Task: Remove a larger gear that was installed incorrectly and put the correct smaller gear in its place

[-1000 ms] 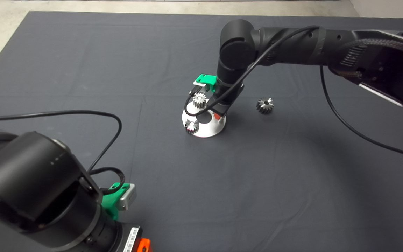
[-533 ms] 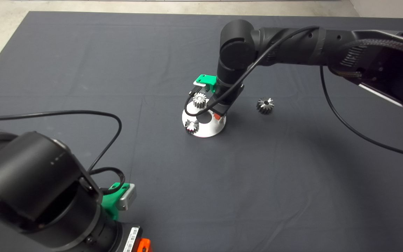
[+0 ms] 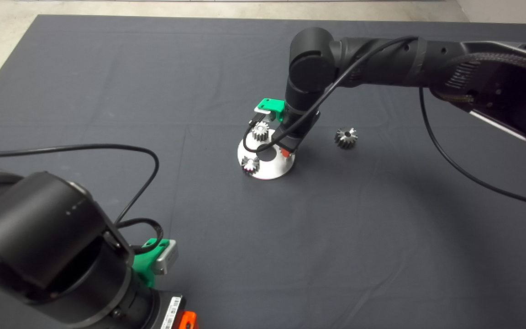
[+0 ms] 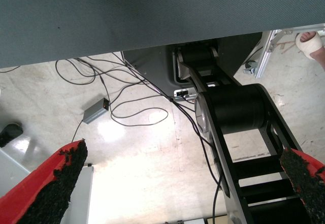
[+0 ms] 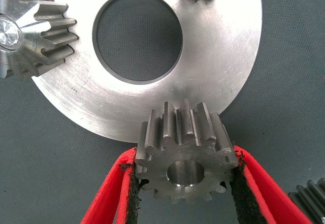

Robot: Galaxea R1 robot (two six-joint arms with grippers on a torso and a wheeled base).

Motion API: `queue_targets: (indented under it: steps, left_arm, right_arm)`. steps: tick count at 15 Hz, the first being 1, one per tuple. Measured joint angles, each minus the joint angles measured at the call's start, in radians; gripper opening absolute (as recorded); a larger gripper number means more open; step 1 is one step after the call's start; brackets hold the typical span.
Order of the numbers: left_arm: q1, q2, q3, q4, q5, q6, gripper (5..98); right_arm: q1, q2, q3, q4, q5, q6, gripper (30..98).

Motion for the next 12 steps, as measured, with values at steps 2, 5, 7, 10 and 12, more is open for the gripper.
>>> queue_targets:
  steps: [2,5,7,10,12]
  left_arm:
    - [0.0,0.0,0.0,0.0,0.0,0.0,98.2]
    - [0.0,0.0,0.0,0.0,0.0,0.0,98.2]
    - [0.0,0.0,0.0,0.0,0.0,0.0,98.2]
    - [0.0,0.0,0.0,0.0,0.0,0.0,98.2]
    - [0.0,0.0,0.0,0.0,0.0,0.0,98.2]
  right_arm:
    - [-0.007,0.0,0.0,-0.001,0.0,-0.002,39.5]
    - [-0.007,0.0,0.001,-0.002,0.0,-0.004,39.7]
    - [-0.008,0.0,0.002,-0.003,0.0,-0.004,39.6]
    - [-0.008,0.0,0.002,-0.003,0.0,-0.007,39.6]
    - [-0.009,0.0,0.004,-0.003,0.0,-0.007,39.5]
